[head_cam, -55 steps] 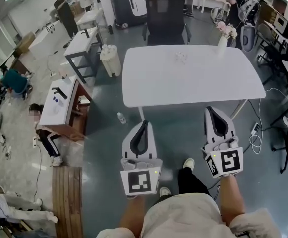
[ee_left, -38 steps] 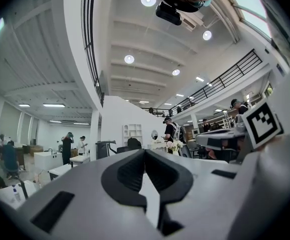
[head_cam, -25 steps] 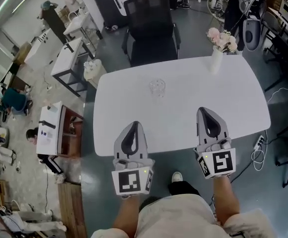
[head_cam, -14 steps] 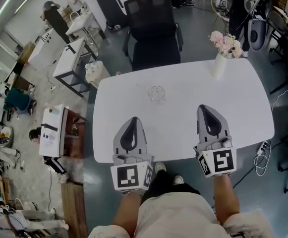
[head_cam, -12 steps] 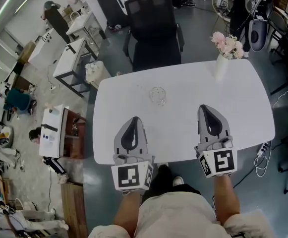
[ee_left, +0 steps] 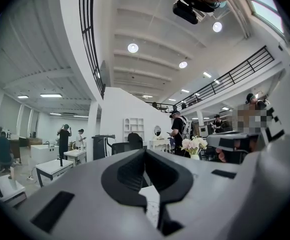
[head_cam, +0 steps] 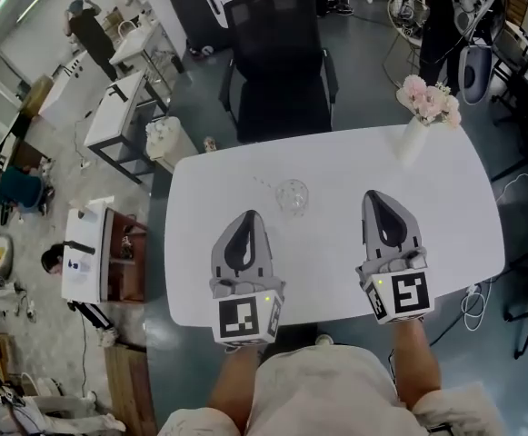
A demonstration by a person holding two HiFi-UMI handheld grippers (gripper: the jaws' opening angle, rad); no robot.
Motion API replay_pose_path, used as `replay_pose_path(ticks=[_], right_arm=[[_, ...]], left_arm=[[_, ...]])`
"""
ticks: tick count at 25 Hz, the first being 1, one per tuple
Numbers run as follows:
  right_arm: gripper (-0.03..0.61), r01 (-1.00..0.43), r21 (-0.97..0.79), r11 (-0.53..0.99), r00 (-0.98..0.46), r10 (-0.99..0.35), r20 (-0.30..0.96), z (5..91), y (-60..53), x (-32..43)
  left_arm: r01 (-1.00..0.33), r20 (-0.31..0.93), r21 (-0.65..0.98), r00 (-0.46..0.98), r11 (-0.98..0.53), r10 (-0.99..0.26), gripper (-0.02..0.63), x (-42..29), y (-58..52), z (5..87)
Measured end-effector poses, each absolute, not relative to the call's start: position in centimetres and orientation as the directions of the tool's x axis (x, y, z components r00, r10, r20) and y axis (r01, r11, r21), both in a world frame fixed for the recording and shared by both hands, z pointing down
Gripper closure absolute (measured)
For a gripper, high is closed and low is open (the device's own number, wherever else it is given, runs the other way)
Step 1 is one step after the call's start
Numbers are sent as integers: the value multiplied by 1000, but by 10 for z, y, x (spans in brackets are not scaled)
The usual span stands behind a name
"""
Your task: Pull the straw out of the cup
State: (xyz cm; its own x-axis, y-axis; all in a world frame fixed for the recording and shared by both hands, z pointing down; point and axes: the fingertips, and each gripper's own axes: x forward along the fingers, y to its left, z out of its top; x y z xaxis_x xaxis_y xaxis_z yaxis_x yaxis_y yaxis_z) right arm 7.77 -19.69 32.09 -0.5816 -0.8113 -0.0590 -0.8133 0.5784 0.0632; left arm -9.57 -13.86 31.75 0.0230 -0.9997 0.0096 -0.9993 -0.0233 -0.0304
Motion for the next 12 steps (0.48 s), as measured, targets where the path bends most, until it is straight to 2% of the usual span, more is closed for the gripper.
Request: replay_pose_path(ticks=[12], right_arm=[[578,-807,71,587,-587,-809,19,348,-269,13]], left_arm=[[-999,68,6,52,-52,-996,609,-149,-217,354]])
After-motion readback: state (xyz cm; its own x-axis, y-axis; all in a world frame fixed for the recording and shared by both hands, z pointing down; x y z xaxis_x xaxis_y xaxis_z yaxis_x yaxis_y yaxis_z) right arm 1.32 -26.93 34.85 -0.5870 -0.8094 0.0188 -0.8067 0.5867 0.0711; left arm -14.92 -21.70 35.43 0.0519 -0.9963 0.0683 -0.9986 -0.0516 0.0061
